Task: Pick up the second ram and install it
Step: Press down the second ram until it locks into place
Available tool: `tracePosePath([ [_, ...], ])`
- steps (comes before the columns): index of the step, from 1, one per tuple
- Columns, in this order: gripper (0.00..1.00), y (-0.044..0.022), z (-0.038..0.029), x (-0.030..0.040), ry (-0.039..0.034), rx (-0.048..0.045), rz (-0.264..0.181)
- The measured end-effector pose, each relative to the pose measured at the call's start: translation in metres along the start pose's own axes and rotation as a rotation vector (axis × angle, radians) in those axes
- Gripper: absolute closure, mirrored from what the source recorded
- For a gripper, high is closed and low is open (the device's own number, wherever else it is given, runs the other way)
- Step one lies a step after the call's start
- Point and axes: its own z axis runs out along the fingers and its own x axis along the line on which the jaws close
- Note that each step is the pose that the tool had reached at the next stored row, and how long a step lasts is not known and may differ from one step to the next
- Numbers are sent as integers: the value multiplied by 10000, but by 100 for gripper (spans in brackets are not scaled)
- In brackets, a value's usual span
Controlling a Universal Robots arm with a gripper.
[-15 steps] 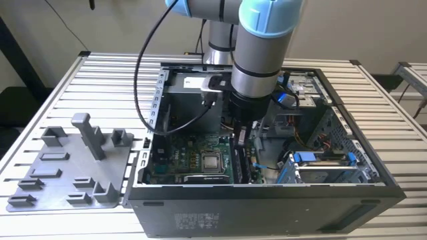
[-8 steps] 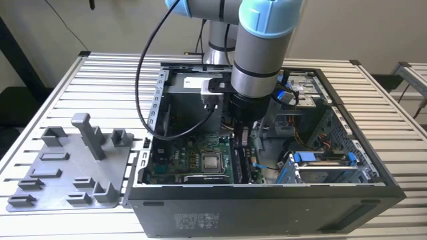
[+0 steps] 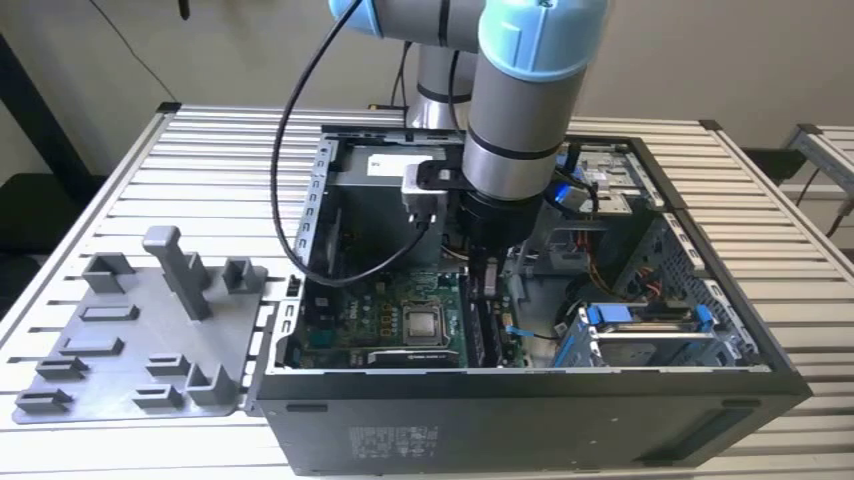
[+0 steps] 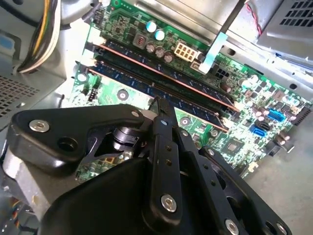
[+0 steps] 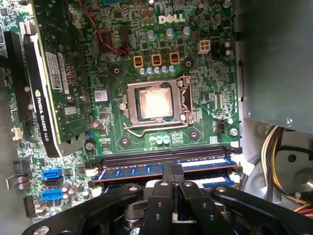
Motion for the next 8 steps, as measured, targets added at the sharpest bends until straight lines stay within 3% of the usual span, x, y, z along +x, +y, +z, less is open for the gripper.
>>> tracePosePath([
  [8, 89, -8, 121, 46, -17, -9, -20],
])
